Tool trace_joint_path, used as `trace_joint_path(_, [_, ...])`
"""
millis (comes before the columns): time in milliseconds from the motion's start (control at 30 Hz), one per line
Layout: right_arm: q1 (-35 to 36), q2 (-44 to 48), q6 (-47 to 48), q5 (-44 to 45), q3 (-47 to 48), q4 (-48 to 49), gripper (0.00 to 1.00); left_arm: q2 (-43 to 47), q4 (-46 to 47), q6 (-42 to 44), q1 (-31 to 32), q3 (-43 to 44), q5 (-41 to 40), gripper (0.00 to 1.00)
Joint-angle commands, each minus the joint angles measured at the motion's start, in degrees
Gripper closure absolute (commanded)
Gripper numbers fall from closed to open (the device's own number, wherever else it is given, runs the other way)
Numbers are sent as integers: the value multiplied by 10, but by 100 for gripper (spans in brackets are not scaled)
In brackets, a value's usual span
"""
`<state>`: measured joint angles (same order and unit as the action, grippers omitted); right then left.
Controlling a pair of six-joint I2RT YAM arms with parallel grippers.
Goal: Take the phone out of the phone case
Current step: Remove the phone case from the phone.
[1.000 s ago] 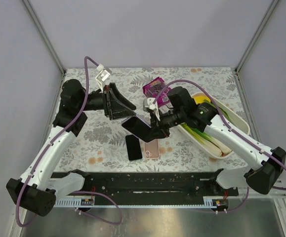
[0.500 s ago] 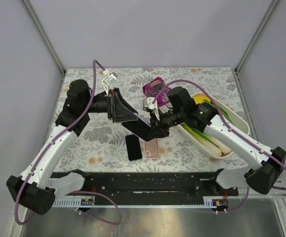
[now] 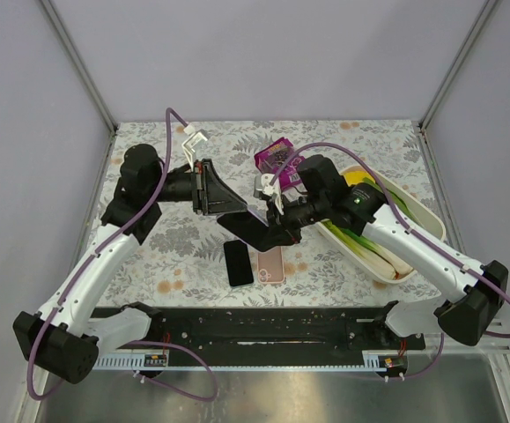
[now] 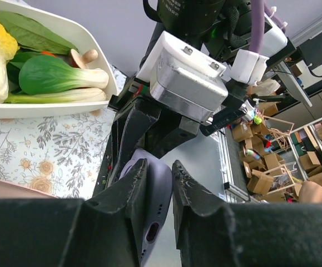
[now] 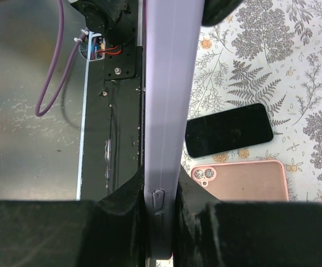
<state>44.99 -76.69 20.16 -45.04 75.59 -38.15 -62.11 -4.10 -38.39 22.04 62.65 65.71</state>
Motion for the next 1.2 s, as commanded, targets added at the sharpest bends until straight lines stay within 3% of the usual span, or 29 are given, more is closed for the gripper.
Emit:
trace_joint_path(0, [5,16,13,15,11,43,100,3,73,-68,1,-25,-5,87])
trace_joint_path(100, [11,19,21,30,9,41,100,4,133,-134,-11,-54,-13,100])
trace_joint_path(200, [18,21,34,50,10,36,100,2,210,-215,-32,-90,-23,100])
trace_joint_path(367, [23,22,43,65,16,33,100,1,217,-243,-51,-115,-44,100])
trace_joint_path(767, [45,19,87,127,43,2,100,-23,113,-245,-67,-128,-98,100])
trace_joint_path(1167, [57,14,104,159,67,-15,100,-34,-70,-137,-80,-94,-169,100])
